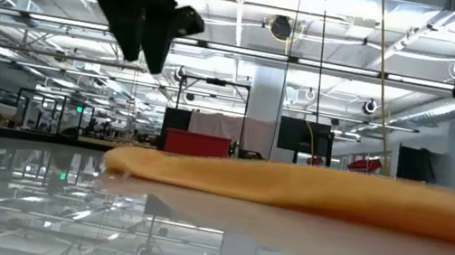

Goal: Roll towel
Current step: Fold the towel

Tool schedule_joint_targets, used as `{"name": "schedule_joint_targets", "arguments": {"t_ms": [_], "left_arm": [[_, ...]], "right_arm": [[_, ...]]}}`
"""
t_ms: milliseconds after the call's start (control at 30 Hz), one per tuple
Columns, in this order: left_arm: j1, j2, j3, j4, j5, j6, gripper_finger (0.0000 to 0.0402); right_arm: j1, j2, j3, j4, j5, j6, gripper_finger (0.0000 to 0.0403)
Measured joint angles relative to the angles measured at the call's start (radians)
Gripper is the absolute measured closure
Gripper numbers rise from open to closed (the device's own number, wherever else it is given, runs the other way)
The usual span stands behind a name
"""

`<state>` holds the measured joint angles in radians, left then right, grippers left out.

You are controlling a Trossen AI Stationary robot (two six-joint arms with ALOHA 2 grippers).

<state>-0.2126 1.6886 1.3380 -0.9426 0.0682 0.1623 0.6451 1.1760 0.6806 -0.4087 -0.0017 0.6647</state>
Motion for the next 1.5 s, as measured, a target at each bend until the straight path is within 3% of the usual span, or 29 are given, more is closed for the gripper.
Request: {"name": "schedule_joint_targets", "arguments": {"t_ms": [133, 267, 367, 500, 567, 767, 1033, 1200, 1333, 1500], "left_arm": [[-0.05, 0.01, -0.022, 0.033, 0.003, -0.034, 0.0217], [-0.058, 0.014, -0.024, 0.081, -0.257, -0.051, 0.0217], [-0.008, 0.013, -0.022, 0.176, -0.363, -0.06, 0.0217], [0.116, 0.013, -0.022, 0.284, -0.364, -0.097, 0.0217], [0.182, 0.013, -0.022, 0.329, -0.331, -0.104, 0.0217], [0.356, 0.05, -0.021, 0.387, -0.098, -0.079, 0.0217], [0.489, 0.213, -0.022, 0.484, -0.071, -0.024, 0.0217], [0.54, 0.289, -0.022, 0.53, 0.004, -0.005, 0.0217], [0.56, 0.346, -0.022, 0.529, 0.089, 0.009, 0.0217], [0.565, 0.375, -0.017, 0.536, 0.114, 0.039, 0.0222]], "right_arm": [[0.024, 0.02, -0.001, 0.065, 0.036, -0.002, 0.0242], [0.023, 0.019, -0.001, 0.042, 0.26, -0.02, 0.024], [0.016, 0.02, 0.0, -0.006, 0.447, 0.004, 0.0244], [-0.014, 0.02, 0.0, -0.068, 0.562, 0.099, 0.025], [-0.026, 0.02, 0.0, -0.093, 0.576, 0.156, 0.0253], [-0.031, 0.021, -0.01, -0.128, 0.578, 0.26, 0.0262], [-0.046, 0.021, -0.163, -0.137, 0.603, 0.472, 0.0269], [-0.069, 0.021, -0.27, -0.132, 0.598, 0.611, 0.0269], [-0.087, 0.021, -0.339, -0.059, 0.59, 0.632, 0.0269], [-0.117, 0.018, -0.403, 0.09, 0.588, 0.56, 0.0274]]}}
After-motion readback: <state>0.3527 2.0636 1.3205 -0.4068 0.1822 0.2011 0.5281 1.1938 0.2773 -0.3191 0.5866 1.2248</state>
